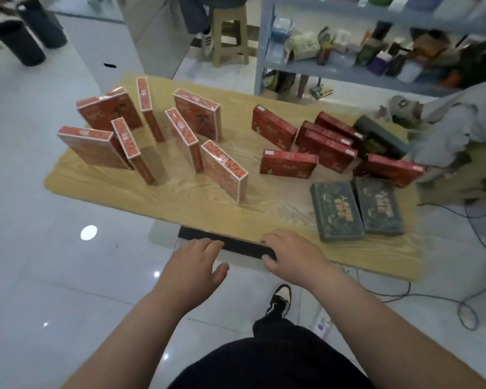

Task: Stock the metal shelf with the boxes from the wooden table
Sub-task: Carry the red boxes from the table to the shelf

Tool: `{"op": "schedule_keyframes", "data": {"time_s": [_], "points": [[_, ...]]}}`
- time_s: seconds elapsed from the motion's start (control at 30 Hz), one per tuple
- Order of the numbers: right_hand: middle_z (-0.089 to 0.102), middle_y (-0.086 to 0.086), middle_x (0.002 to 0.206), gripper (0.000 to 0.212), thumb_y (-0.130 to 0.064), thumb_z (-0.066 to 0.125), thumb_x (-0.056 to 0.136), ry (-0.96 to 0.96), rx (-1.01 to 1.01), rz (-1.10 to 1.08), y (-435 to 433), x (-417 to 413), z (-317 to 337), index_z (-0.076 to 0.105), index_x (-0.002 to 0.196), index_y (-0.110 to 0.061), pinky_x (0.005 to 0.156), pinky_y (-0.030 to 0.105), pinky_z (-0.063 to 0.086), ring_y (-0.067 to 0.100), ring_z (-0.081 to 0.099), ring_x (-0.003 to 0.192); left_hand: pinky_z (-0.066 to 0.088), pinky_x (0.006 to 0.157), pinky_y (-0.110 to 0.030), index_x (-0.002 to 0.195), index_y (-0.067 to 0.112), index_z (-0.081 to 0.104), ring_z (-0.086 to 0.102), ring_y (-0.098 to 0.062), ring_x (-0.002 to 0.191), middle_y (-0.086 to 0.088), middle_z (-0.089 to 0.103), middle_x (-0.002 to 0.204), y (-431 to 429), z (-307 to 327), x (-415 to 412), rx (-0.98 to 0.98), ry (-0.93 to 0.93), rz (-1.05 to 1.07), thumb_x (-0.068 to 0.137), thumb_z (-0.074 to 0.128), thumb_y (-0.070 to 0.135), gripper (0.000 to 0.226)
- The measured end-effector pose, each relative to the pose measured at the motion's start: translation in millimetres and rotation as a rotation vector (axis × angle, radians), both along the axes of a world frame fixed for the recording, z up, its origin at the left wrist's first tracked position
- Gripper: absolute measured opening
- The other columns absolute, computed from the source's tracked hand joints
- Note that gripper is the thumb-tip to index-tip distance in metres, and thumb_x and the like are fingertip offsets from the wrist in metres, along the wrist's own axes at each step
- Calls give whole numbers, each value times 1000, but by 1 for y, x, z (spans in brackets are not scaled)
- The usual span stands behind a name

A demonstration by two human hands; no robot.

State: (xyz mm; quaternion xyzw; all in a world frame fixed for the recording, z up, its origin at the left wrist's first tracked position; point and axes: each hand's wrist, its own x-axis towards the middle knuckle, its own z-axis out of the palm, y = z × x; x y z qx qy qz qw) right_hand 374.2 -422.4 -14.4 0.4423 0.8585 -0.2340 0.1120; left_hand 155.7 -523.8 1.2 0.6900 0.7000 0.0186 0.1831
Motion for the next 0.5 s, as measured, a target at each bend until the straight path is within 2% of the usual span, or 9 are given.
{"op": "schedule_keyframes", "data": {"time_s": [0.07, 0.2, 0.33, 0.4, 0.5], "points": [[49, -1, 142, 48, -40, 47, 100, 2, 5, -11, 28, 16, 3, 46, 145, -24, 94, 35, 47, 22, 48, 129, 50, 93, -37, 134, 16, 59, 60, -22, 116, -1, 65, 128, 29, 4, 17, 13, 10, -24, 88, 29, 56, 68], [51, 0, 140, 46, -41, 47, 99, 28, 29, -30, 86, 45, 6, 48, 142, -25, 92, 36, 49, 21, 50, 126, 55, 85, -39, 126, 16, 66, 65, -25, 107, -1, 69, 118, 85, 11, 45, 39, 35, -48, 88, 37, 53, 60], [54, 2, 138, 45, -40, 47, 98, 53, 27, -44, 139, 69, 5, 51, 139, -23, 98, 40, 49, 22, 49, 128, 56, 83, -38, 125, 16, 65, 64, -25, 107, -1, 68, 117, 135, 22, 66, 58, 47, -42, 88, 39, 52, 58], [52, 2, 139, 45, -39, 48, 99, 55, 21, -62, 161, 77, 7, 51, 140, -22, 98, 38, 48, 23, 48, 129, 57, 80, -38, 126, 17, 64, 64, -24, 106, 0, 67, 116, 159, 25, 71, 83, 51, -31, 88, 39, 52, 57], [51, 3, 138, 44, -38, 49, 98, 58, 6, -88, 189, 84, 4, 51, 140, -22, 96, 37, 49, 23, 51, 125, 54, 84, -40, 130, 19, 61, 61, -24, 106, 1, 65, 117, 194, 26, 69, 69, 55, -18, 89, 36, 54, 60]]}}
